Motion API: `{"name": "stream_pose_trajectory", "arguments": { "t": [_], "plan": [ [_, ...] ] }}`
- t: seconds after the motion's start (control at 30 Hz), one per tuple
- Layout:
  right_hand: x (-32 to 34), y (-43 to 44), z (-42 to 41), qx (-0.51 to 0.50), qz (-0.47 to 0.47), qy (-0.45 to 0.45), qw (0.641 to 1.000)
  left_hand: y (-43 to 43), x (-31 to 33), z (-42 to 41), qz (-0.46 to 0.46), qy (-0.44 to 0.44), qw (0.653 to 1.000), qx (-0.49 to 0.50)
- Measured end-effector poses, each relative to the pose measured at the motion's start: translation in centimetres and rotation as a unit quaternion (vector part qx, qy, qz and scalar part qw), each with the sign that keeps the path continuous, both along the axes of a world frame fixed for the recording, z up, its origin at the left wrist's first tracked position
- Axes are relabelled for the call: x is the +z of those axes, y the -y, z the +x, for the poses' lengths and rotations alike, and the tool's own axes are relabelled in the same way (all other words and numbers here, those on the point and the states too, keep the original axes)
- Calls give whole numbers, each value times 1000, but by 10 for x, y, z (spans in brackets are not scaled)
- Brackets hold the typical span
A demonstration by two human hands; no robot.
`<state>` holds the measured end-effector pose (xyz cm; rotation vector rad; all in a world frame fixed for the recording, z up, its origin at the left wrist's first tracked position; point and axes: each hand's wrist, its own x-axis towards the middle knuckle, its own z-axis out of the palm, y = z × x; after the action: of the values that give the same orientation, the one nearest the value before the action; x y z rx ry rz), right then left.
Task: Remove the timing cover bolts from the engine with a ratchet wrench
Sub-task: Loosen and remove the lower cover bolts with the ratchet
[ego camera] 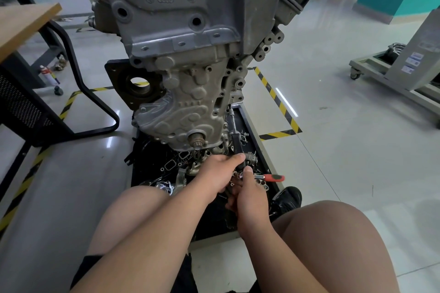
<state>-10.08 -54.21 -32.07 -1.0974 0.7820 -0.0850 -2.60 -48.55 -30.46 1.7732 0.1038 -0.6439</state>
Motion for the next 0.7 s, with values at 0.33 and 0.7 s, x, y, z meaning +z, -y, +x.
{"name": "stream_pose_trajectory", "arguments": {
  "t": [0.33, 0.7],
  "plan": [
    [-6, 0, -3, -46, -187, 8, 981, 1, 1, 1, -8, 1, 1000, 1],
    [-6, 1, -1, -60, -228, 39, 971, 1, 4, -1, 4, 7, 1000, -8]
  ]
}}
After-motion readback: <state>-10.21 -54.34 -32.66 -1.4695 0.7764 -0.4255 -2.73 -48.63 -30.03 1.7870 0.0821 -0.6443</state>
